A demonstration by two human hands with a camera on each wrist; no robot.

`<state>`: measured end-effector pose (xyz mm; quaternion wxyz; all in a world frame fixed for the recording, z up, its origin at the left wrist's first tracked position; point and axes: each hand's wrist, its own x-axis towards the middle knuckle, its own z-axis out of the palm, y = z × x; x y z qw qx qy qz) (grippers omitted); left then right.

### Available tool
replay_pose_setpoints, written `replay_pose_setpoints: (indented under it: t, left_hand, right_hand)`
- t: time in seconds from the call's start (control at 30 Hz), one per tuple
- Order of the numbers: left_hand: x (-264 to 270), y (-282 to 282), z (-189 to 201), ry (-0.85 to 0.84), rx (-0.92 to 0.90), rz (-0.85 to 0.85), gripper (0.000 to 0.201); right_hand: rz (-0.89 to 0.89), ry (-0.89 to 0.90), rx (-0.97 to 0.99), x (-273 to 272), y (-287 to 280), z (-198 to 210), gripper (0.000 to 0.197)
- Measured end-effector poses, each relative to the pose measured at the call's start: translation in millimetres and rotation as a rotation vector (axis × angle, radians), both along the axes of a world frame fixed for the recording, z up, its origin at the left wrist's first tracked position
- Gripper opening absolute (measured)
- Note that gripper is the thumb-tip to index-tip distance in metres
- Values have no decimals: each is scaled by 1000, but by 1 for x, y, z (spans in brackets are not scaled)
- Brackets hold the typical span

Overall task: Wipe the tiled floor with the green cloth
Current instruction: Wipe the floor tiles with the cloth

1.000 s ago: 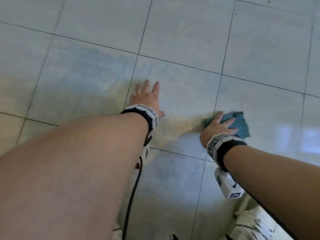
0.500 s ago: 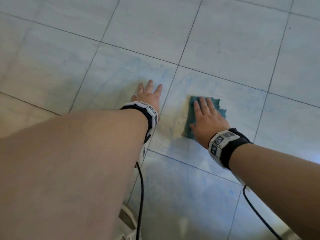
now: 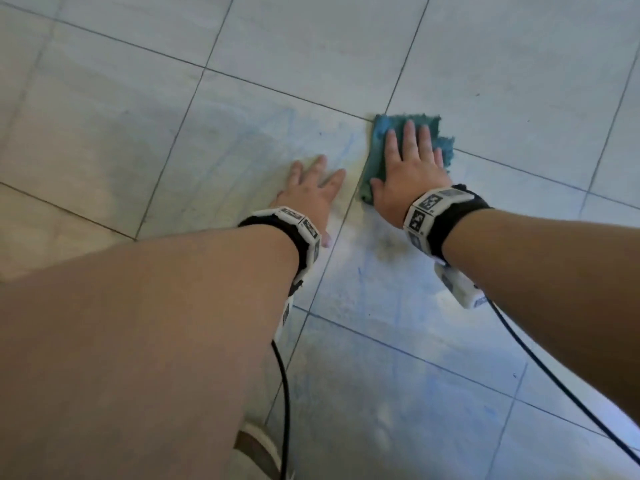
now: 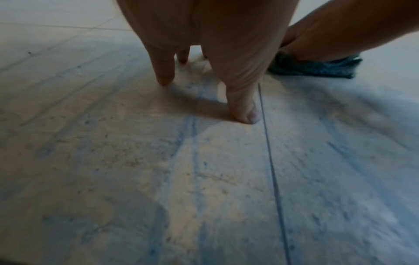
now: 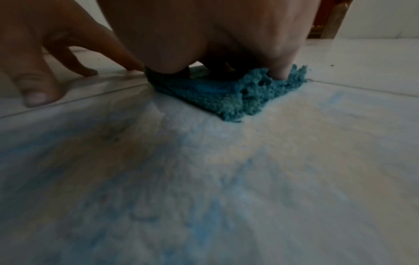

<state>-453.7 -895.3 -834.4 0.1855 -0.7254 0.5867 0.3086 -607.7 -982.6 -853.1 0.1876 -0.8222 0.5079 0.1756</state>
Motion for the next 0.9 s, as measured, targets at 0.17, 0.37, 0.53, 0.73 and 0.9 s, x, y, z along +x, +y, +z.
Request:
replay_pose_setpoints:
  t: [0.17, 0.37, 0.53, 0.73, 0.9]
  left_hand:
    - [-2, -2, 0, -3, -10, 1, 115]
    - [-3, -1, 1, -5, -6, -11, 116]
    - [-1, 0, -2, -20, -12, -20, 116]
    - [1, -2, 3, -1, -13, -31, 118]
    - [-3, -1, 5, 0, -9, -22, 116]
  right_hand:
    - [96, -13, 41, -17, 14, 8, 83]
    - [285, 34, 184, -48, 105, 16, 87]
    - [312, 38, 192, -42, 106, 14, 88]
    - [218, 48, 146, -18, 31, 27, 90]
    - [164, 83, 146, -37, 36, 40, 84]
